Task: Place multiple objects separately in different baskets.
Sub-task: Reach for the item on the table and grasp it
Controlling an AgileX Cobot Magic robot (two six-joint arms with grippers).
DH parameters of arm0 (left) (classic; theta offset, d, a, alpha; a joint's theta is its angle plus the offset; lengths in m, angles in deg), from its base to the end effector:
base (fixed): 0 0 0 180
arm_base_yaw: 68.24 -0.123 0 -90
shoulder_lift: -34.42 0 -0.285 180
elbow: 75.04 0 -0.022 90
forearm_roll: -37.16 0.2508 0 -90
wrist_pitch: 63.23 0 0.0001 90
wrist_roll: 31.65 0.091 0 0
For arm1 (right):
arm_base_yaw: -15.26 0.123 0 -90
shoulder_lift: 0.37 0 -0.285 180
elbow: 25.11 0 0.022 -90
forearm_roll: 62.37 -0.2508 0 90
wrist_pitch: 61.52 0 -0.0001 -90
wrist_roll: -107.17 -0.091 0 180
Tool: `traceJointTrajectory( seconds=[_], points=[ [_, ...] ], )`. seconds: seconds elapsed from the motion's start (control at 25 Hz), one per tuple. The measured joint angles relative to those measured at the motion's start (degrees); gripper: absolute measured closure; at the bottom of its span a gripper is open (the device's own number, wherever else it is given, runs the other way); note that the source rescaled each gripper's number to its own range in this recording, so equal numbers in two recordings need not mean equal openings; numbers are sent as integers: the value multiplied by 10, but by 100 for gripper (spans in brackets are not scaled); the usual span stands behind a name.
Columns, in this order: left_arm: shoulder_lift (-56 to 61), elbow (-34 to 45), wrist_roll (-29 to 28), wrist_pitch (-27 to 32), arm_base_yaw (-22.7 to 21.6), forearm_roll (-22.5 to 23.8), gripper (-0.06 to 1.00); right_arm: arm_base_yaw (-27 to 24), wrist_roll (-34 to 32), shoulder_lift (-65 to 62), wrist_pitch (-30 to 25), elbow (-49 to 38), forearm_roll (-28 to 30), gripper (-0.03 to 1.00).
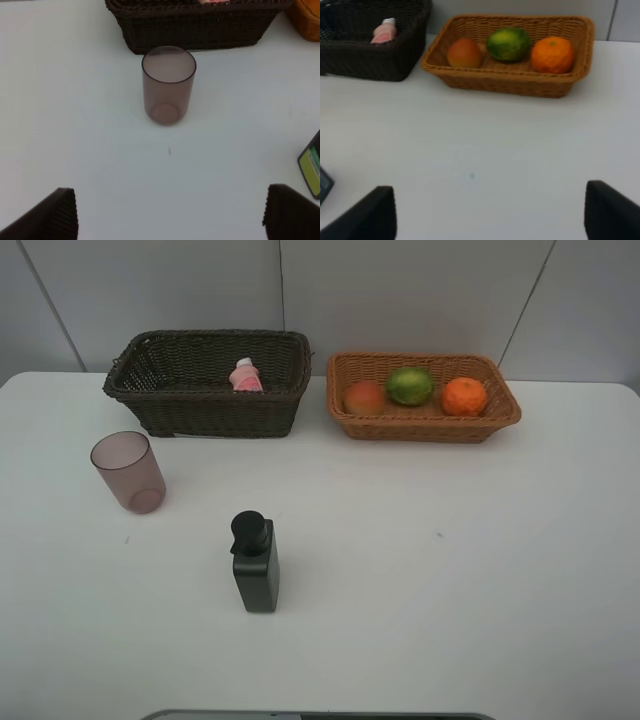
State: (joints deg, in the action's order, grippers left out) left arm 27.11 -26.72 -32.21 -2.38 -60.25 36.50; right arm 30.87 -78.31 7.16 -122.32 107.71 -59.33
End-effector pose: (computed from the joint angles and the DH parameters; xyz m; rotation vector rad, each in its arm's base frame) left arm -0.0067 0.0000 0.2783 0.1325 2.0303 -0.1076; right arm -0.0071 -0.0064 0.2840 -0.1749 2.0115 0.1709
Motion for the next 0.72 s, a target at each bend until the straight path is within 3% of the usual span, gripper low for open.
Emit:
traceJointTrajectory(
  seconds=[0.32, 0.72],
  points=[
    [0, 0, 0, 0, 0, 0, -1, -167, 0, 0, 0, 0, 0, 34],
    [0, 0, 0, 0, 0, 0, -1, -192, 1, -1, 0, 0, 0, 34]
  ],
)
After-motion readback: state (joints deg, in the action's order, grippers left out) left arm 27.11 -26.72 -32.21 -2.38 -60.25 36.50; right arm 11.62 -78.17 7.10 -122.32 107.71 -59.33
